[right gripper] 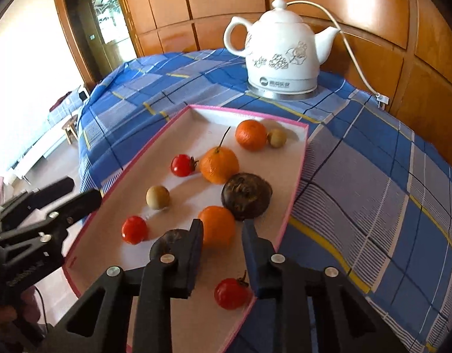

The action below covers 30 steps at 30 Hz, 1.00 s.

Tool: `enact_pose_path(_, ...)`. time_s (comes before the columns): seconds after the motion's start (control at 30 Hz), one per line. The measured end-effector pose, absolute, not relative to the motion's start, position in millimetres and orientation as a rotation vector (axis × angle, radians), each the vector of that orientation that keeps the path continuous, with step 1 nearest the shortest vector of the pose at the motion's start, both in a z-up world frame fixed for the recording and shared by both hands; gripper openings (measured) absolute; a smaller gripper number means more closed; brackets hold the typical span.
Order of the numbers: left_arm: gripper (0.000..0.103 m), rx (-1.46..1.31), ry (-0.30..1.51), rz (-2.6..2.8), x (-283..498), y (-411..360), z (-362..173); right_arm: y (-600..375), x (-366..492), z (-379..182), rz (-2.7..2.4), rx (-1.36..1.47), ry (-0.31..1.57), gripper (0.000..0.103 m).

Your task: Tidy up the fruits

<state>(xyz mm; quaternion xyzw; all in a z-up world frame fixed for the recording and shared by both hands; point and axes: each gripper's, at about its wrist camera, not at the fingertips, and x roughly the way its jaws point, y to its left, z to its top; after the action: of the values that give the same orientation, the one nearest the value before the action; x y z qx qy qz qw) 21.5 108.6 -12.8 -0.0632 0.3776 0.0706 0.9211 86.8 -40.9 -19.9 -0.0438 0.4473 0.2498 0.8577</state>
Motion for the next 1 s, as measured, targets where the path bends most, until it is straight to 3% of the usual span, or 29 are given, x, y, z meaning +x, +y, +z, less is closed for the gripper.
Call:
enact_pose_path(0.37,0.079,-0.123,0.739,0.131,13.7,98.9,-3.1,-51.8,66.4,-8.6,0.45,-0.043,0.877,0.027)
enact_pose_path(0.63,0.101,-0.098,0.673,0.116,-5.4,81.0,9.5,-82.0,20.4,5.0,0.277,0.012,0.81,0.031)
enact_pose_path(1.0,0.103,-0.101,0.638,0.129,-15.7,75.8,9.1,-104.8,-2.6,-5.4,0.157,0.05,0.822,0.034)
